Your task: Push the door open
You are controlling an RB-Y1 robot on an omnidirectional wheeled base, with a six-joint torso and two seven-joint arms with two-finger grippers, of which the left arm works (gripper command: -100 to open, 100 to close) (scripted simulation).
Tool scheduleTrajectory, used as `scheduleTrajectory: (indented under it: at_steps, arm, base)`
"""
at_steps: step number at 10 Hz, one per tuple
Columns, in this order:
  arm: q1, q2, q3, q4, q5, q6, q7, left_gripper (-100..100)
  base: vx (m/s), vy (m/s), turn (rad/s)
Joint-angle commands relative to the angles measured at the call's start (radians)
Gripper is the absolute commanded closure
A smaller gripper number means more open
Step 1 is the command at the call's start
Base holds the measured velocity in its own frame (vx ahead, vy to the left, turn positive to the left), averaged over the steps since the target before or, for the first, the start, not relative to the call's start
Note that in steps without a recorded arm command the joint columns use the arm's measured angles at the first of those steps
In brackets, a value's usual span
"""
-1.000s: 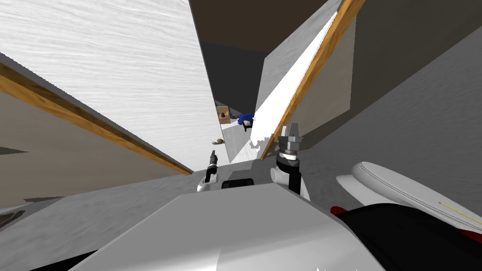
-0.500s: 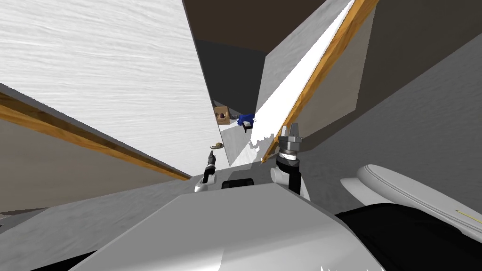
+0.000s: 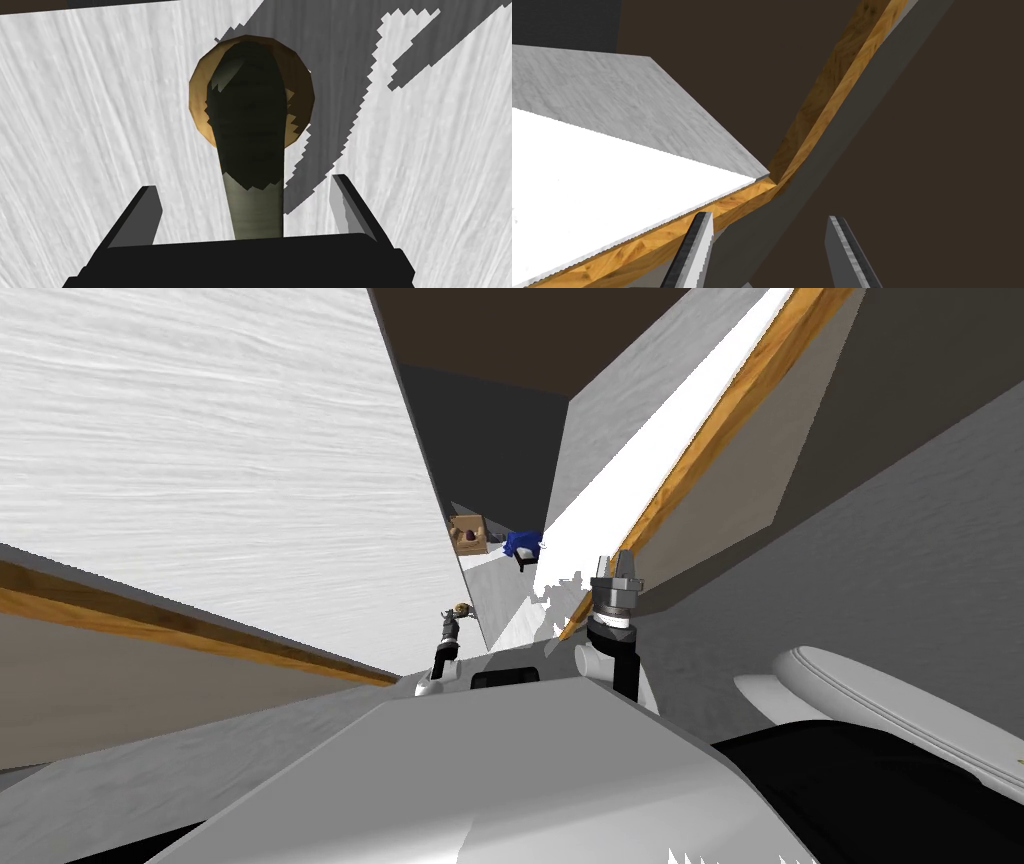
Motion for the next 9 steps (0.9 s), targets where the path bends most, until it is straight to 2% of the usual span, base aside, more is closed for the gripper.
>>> scheduleTrajectory:
  at_steps: [1,2,7,8,9]
  arm:
    - [0.0,0.0,0.0,0.0,0.0,0.0,0.0,-100]
    - [0.0,0.0,0.0,0.0,0.0,0.0,0.0,100]
    - [0.0,0.0,0.0,0.0,0.0,0.0,0.0,100]
    - [0.002,0.013,0.012,0.003,0.007,0.004,-0.004,100]
    - [0.003,0.018,0.018,0.003,0.01,0.004,-0.005,100]
  base:
    - [0.085,0.01,-0.005]
    - [-0.011,-0.001,0.006]
    - [-0.016,-0.002,-0.001]
    - [0.111,-0.035,0.028]
    - [0.158,-0.045,0.049]
